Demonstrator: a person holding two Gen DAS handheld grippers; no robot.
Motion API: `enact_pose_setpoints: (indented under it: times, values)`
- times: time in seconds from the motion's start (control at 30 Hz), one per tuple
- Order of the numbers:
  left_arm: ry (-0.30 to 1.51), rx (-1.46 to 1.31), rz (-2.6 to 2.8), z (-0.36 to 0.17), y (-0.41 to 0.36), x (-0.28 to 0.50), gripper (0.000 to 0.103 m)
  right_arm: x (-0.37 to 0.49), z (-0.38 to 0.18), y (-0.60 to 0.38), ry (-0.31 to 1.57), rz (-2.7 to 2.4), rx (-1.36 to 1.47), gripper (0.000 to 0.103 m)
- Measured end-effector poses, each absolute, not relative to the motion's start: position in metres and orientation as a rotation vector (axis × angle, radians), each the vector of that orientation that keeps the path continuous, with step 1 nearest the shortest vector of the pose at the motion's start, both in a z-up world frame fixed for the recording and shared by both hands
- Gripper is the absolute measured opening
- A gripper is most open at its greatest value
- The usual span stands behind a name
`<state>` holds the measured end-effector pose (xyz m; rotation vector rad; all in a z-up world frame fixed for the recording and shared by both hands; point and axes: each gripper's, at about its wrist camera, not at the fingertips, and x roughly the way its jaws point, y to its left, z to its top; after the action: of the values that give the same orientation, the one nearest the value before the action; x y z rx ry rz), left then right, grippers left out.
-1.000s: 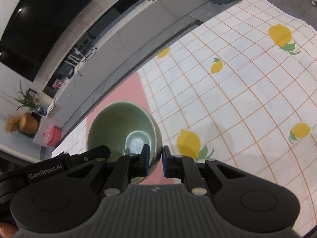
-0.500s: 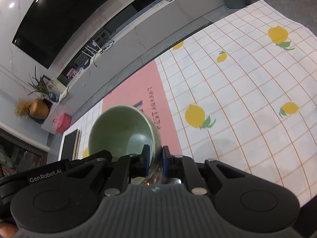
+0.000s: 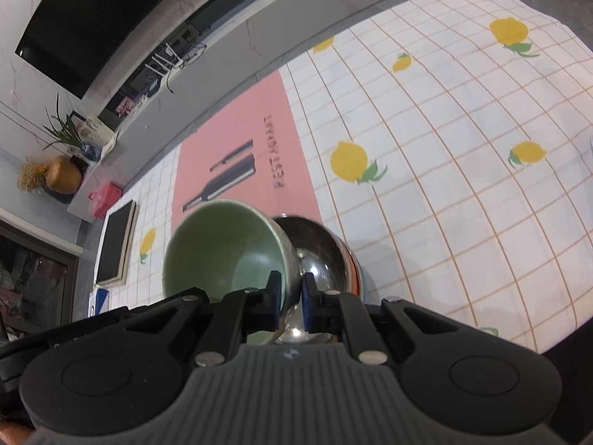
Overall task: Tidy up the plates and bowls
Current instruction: 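Carry the green bowl over the nested steel bowls with both grippers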
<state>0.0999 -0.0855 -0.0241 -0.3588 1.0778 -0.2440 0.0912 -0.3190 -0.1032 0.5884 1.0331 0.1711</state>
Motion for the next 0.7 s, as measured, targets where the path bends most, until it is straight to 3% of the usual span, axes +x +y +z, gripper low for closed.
enact_pose_setpoints:
  times: [0.7]
  values:
    - [1.174,-0.309,-0.233,-0.05,-0.089,0.11,0.014,0.106,-0.132,-0.311,1.126,0.138,0.544,0.007]
